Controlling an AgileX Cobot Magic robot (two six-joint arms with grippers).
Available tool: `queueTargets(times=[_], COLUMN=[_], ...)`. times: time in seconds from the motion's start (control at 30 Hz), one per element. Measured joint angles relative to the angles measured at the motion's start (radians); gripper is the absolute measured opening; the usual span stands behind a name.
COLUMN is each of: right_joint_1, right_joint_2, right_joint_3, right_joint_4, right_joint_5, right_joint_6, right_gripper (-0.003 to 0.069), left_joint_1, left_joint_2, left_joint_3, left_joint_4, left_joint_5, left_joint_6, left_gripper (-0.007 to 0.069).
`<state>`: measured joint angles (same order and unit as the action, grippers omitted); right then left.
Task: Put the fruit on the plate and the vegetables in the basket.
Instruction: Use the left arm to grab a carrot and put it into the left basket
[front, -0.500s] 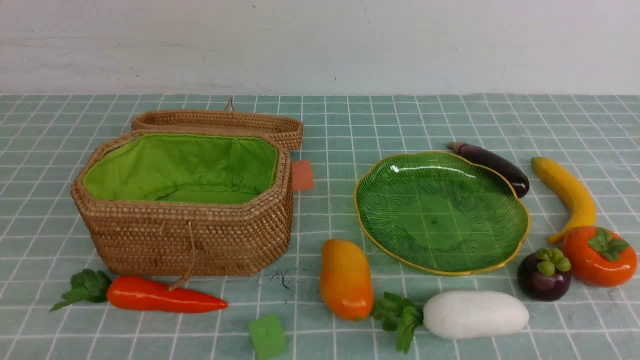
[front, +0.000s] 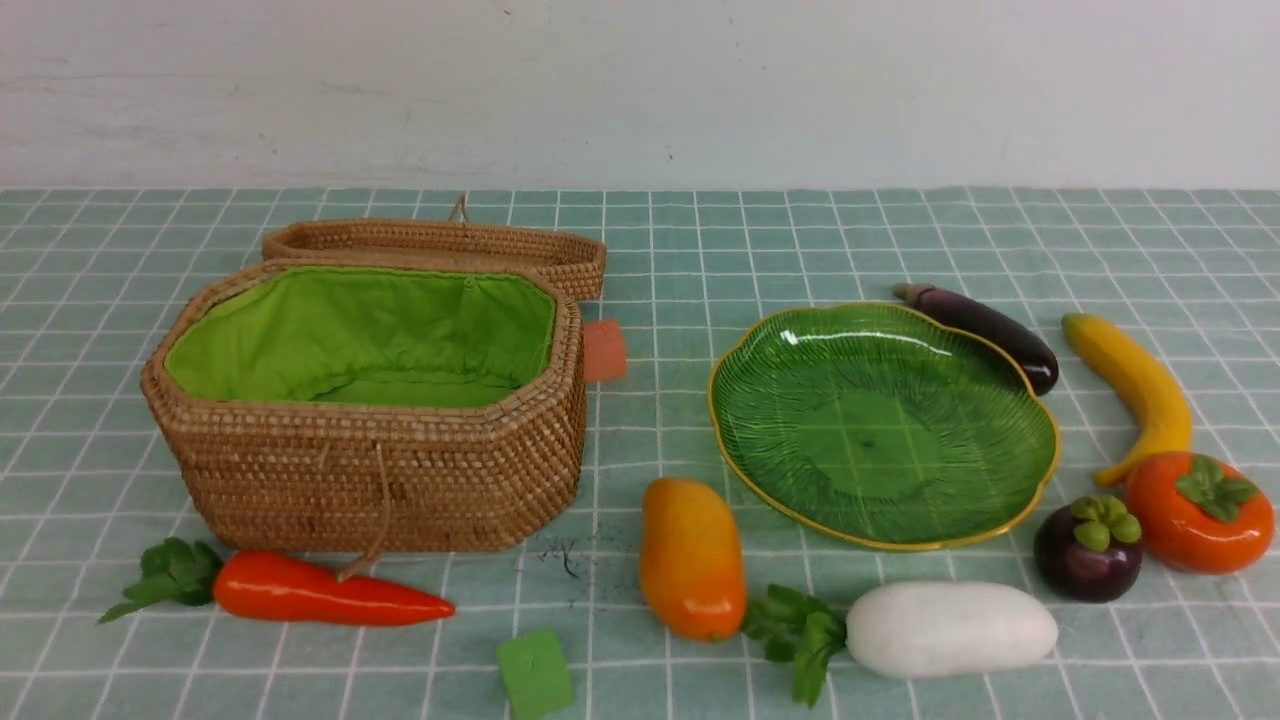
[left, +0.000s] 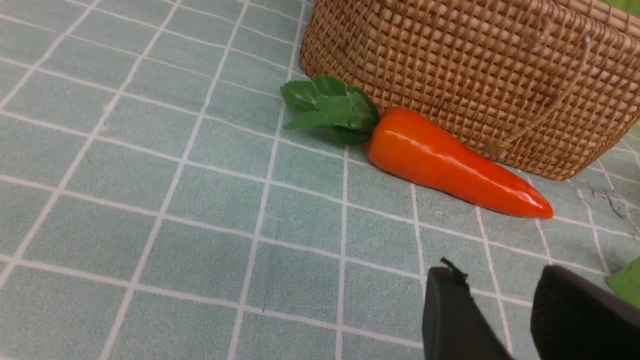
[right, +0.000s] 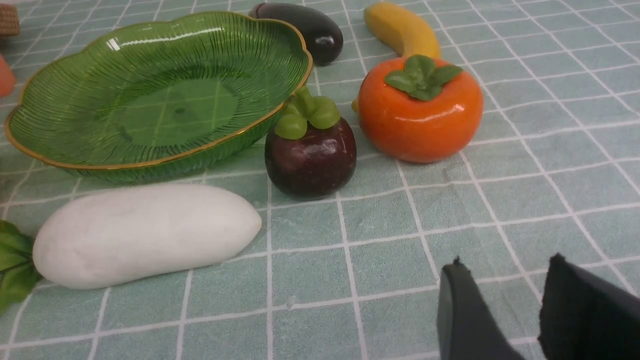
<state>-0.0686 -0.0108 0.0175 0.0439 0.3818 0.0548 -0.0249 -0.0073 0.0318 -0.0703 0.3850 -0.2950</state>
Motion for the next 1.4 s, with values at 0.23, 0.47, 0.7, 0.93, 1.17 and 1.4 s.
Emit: queueTargets(times=[0.23,0.47,0.7,0.93,1.17,1.4], right_joint_1=[0.0,0.0,0.0,0.0,0.0,0.0], right_joint_2=[0.0,0.0,0.0,0.0,0.0,0.0], right_joint_3=[0.0,0.0,0.0,0.0,0.009,0.009], right_joint_4=[0.0,0.0,0.0,-0.006,0.08,0.291], right_joint_5=[0.0,0.0,0.0,-0.001,-0.175,-0.287], right_joint_6=[0.0,0.0,0.0,-0.006,0.092,0.297], right_gripper=[0.0241,0.0241,0.0241,0.0241,0.0241,0.0241], left_joint_1=[0.0,0.0,0.0,0.0,0.0,-0.047], left_joint_2=[0.0,0.0,0.0,0.0,0.174,0.327], left_joint_3=[0.0,0.0,0.0,-0.068,-0.423,-0.58], left_joint_4=[0.0,-0.042,-0.325,-0.353,-0.3,-0.254], left_joint_5=[0.0,-0.118,-0.332,-0.278,0.26,0.46], left_joint_6=[0.0,-0.053,-0.276,-0.279,0.033,0.246], left_gripper=[0.0238,0.0238,0.0238,0.0111,-0.0013,-0.0013])
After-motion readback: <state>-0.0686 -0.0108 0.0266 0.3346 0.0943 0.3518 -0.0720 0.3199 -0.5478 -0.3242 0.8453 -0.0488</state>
